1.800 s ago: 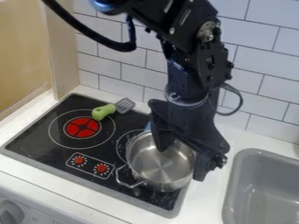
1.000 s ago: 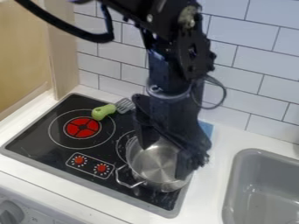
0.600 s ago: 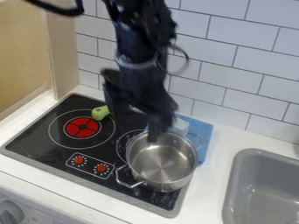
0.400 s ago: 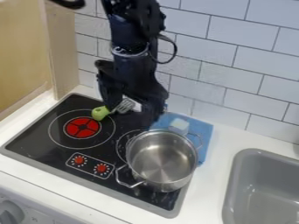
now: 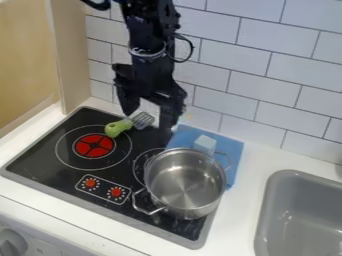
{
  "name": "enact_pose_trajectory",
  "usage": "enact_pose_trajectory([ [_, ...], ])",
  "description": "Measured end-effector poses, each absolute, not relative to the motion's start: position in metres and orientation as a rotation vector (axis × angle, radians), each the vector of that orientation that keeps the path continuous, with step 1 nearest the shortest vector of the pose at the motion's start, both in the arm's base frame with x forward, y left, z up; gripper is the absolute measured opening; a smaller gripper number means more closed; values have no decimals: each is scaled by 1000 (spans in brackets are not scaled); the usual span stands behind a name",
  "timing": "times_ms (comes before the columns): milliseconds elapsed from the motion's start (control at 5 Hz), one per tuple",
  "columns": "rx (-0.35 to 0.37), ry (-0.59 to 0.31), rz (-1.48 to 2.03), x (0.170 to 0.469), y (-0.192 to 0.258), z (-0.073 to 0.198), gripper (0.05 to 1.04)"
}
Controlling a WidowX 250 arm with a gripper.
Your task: Move the spatula to the bottom side of the burner
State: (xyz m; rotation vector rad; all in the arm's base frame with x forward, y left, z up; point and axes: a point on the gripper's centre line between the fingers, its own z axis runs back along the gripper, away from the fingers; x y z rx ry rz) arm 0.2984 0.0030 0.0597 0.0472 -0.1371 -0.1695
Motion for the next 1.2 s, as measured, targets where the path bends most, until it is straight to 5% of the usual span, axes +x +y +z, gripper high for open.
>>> enact_pose_trajectory([
  [1200,63,-2,-202,317,69,26,998],
])
